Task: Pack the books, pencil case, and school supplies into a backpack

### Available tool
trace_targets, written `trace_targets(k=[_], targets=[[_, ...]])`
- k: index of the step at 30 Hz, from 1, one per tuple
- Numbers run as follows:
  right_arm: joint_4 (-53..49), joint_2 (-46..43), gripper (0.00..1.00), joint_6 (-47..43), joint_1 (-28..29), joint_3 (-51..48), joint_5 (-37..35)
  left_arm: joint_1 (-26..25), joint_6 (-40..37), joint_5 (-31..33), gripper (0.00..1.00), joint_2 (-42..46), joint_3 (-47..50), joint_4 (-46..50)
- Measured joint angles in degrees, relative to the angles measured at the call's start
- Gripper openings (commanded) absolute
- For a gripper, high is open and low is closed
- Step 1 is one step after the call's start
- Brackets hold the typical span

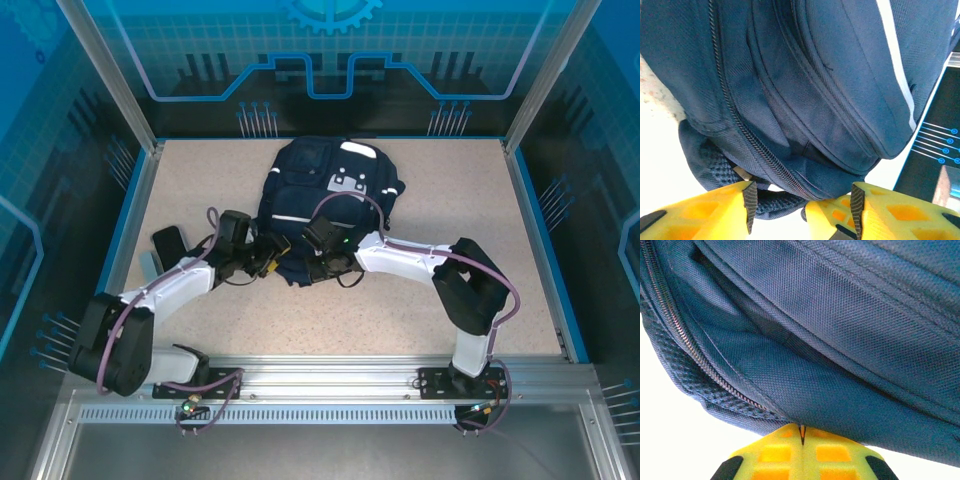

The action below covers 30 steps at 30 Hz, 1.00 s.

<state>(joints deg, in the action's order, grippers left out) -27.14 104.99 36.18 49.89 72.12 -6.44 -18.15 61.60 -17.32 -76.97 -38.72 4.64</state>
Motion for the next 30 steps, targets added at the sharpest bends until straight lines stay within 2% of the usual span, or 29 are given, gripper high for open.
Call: trace_targets(k=[10, 15, 23, 25, 30], targets=[[0.9, -0.33, 0.0, -0.02, 0.0, -0.48, 0.09, -1.92, 3.5, 1.46, 0.52, -4.68, -0.98, -0.22], [1.66, -0.48, 0.0, -0.04, 0.13, -1.09, 0.24, -2.23, 4.52, 1.7, 0.37, -7.56, -1.81, -1.31], [-1.6, -0.48, 0.0, 2.03, 2.6, -0.72, -7.43, -2.51, 4.04, 3.21, 0.04, -10.05, -2.51, -1.92], [-2.58, -0.66, 0.0, 3.65, 2.86, -0.72, -9.92, -2.89, 3.26, 3.72, 0.0, -9.99, -2.51, -1.97], [-3.87, -4.63, 0.0, 7.37, 2.75, -3.93, -15.56, -3.13, 1.99, 4.52, 0.0, -8.81, -2.51, -1.81]])
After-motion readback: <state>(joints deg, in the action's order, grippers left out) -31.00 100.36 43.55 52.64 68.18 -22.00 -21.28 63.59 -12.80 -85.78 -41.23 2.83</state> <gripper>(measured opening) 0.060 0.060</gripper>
